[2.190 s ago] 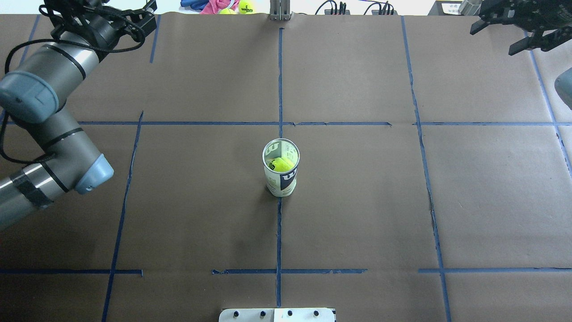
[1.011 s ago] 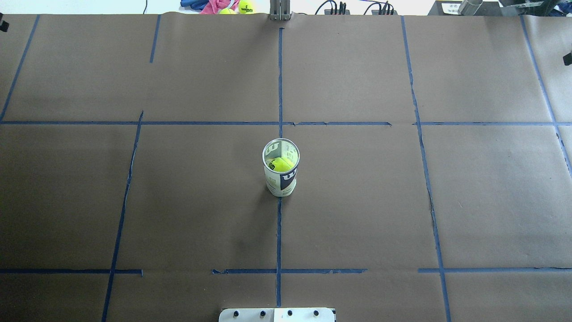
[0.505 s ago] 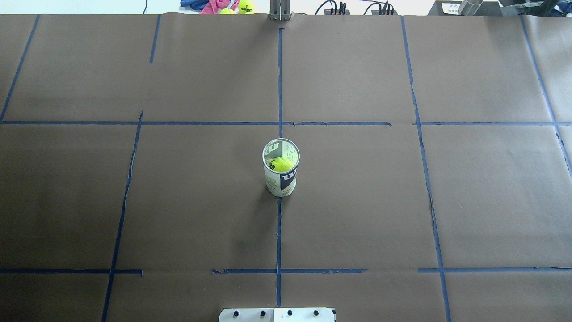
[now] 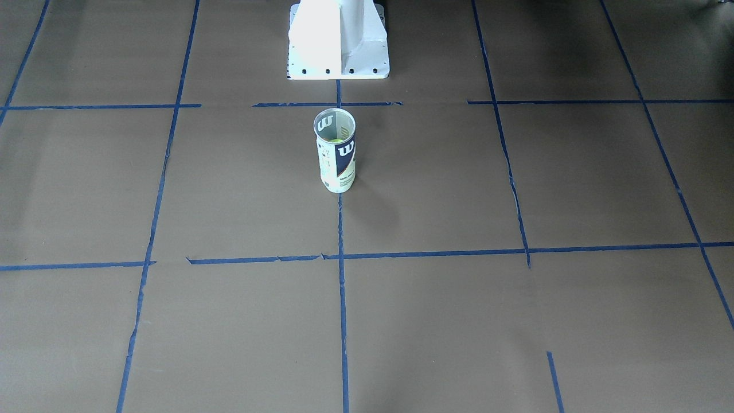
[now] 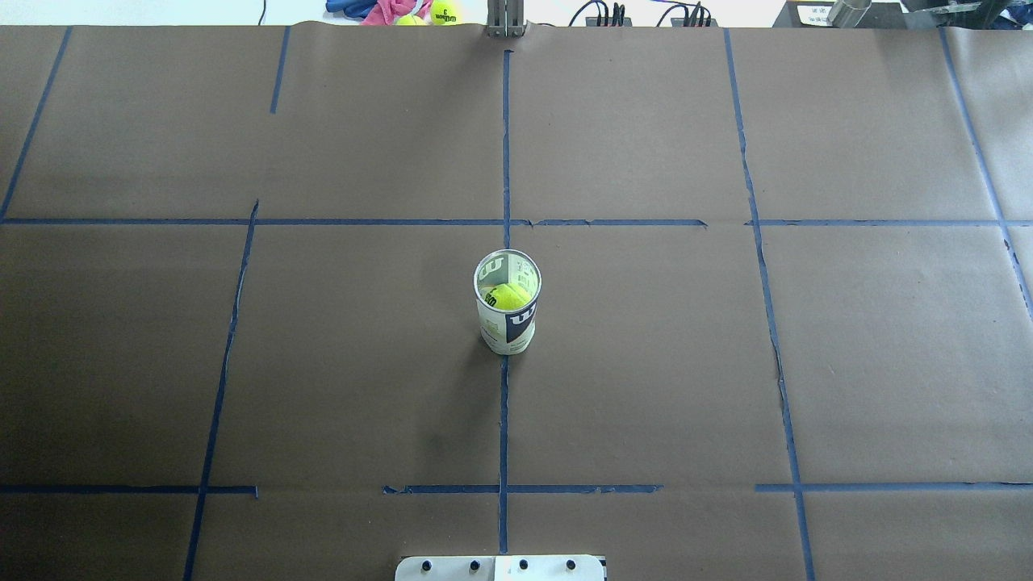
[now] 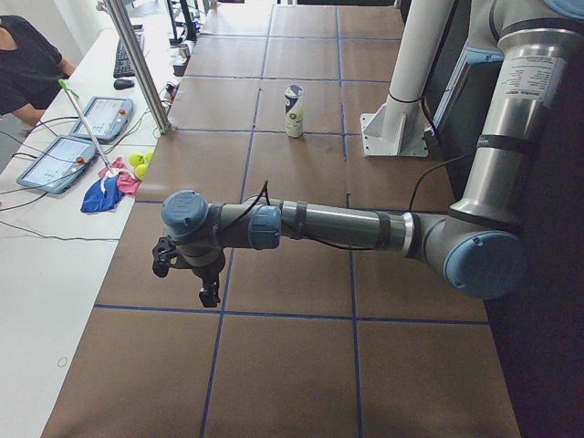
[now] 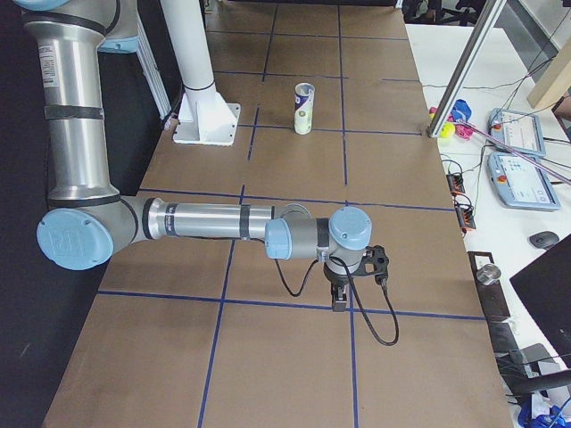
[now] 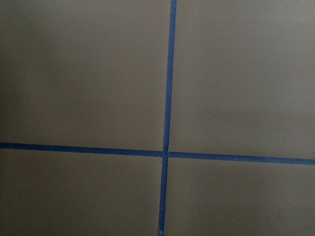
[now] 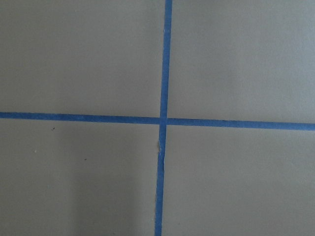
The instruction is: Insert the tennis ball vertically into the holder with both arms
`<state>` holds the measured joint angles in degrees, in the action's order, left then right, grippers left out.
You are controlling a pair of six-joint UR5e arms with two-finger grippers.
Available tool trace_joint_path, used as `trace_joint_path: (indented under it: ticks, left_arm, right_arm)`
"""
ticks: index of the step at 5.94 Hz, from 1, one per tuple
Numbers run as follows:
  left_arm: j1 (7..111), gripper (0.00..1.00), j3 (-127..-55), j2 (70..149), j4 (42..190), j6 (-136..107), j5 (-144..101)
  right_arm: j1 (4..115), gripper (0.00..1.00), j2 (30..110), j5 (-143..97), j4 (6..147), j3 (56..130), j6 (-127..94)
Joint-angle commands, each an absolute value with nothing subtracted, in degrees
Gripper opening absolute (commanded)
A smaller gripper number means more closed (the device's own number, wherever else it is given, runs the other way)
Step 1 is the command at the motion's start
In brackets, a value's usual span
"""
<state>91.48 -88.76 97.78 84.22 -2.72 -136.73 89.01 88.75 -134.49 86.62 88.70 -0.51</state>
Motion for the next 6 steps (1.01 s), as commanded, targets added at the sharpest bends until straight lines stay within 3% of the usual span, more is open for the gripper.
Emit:
trace_joint_path:
  ticks: [1,6]
  left_arm:
    - [91.1,1.00,-91.3,95.1,83.9,-3.0,-136.4]
    - [88.4,1.00,-94.0,91.6,91.2,-7.6,-137.0]
  right_arm:
    - [89.0,1.00,90.2,-134.5,86.6,88.3,1.7]
    - [88.9,1.00,90.7,-134.4,86.3,87.4,1.6]
